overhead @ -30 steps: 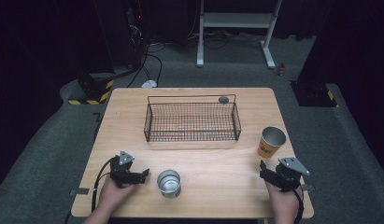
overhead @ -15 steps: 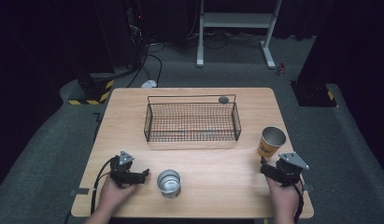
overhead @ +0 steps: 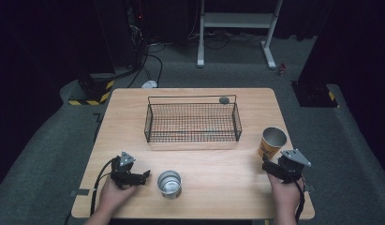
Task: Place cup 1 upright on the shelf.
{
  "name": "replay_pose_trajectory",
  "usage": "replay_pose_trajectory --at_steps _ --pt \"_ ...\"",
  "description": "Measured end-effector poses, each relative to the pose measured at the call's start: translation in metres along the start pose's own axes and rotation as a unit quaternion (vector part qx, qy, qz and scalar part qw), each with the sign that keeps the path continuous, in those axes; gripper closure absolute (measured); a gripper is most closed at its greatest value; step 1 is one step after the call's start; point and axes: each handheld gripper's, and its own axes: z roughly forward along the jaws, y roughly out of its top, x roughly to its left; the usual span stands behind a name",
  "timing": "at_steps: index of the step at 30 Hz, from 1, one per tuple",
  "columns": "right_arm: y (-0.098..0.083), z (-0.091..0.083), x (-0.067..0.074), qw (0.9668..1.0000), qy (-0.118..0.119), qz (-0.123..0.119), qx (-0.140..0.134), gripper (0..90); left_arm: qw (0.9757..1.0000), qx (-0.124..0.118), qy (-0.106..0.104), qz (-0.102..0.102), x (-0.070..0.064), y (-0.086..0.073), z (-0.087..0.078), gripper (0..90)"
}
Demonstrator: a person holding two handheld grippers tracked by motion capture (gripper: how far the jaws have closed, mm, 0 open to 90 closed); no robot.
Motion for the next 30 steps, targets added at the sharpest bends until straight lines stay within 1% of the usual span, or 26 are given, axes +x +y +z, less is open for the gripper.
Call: replay_pose_trajectory --at_steps 2,4,7,14,16,17,19,21,27,30 --pt "0.002 0.001 -0.001 1.0000 0.000 0.000 -0.004 10.4 1.0000 0.000 0.000 0.000 0.000 0.000 0.000 0.5" --pt "0.003 0.002 -0.002 1.0000 0.006 0.003 -0.007 10.3 1.0000 0.001 0.000 0.000 0.000 0.000 0.000 0.6" --pt "0.006 0.004 -0.001 0.9999 0.010 0.001 -0.011 10.3 1.0000 0.001 0.000 0.001 0.000 0.000 0.000 0.6" --pt "0.012 0.013 -0.001 0.9995 0.018 0.003 -0.024 10.3 1.0000 0.001 0.000 0.001 0.000 0.000 0.000 0.7" --pt "0.013 0.016 -0.002 0.9991 0.017 0.003 -0.039 10.3 1.0000 0.001 0.000 0.001 0.000 0.000 0.000 0.7" --pt "0.014 0.016 -0.002 0.9990 0.018 0.006 -0.041 10.3 1.0000 0.001 0.000 0.002 0.000 0.000 0.000 0.7" --pt "0.017 0.019 -0.001 0.9993 0.017 0.006 -0.032 10.3 1.0000 0.001 -0.001 0.002 0.000 0.000 0.000 0.8" --pt "0.019 0.022 -0.001 0.9991 0.020 0.005 -0.037 10.3 1.0000 0.001 0.000 0.002 0.000 0.000 0.000 0.9" --pt "0.024 0.028 0.000 0.9992 0.016 0.006 -0.036 10.3 1.0000 -0.001 -0.001 -0.001 0.000 0.000 0.000 1.3" --pt "0.025 0.029 -0.001 0.9990 0.019 0.013 -0.038 10.4 1.0000 -0.001 0.000 -0.001 0.001 0.000 0.000 1.7"
